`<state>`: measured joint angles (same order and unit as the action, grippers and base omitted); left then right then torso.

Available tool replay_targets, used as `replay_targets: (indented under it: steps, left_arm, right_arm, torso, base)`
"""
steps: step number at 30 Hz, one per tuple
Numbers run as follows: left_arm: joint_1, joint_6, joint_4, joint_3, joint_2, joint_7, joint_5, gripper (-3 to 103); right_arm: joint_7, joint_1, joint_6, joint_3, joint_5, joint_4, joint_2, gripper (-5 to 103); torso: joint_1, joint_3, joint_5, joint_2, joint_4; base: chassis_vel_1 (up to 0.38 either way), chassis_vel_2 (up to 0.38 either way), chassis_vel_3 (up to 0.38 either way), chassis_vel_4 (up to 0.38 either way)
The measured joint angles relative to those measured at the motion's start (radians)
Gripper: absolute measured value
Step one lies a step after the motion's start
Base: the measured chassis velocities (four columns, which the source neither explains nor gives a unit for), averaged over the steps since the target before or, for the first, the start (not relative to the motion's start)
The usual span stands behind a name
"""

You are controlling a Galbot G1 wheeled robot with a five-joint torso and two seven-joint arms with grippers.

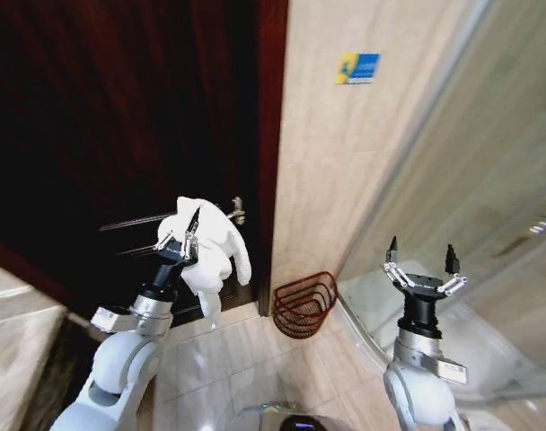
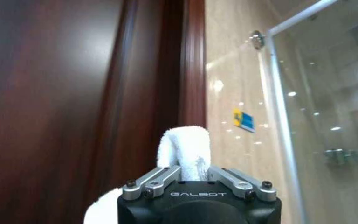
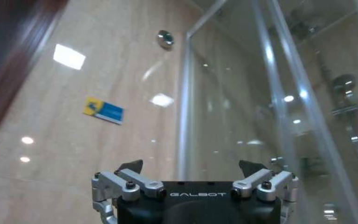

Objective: Discard the used towel into the hamper.

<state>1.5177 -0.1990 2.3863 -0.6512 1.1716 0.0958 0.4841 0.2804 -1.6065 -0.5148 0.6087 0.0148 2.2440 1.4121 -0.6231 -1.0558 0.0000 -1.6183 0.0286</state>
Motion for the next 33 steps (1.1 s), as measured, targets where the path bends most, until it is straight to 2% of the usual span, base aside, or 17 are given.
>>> replay_targets:
  steps: [23,33]
  left_arm:
    - [0.002,-0.004,0.0,0.002,0.002,0.011,0.0,3]
    - [-0.018,-0.015,-0.041,0.02,0.011,0.011,-0.009,3]
  right_arm:
    - [-0.001,-0.007,-0.009,-0.001,0.003,-0.003,0.004,100]
    - [-0.001,-0.01,-0.015,0.002,0.004,-0.005,0.0,100]
  torso:
    - [0.0,0.0,0.0,0.0,0.0001]
    - [0.0,0.0,0.0,0.0,0.0]
  base:
    - [-0.121,-0.124,-0.123,-0.123]
    - [-0.129,-0.12,-0.13,-0.119]
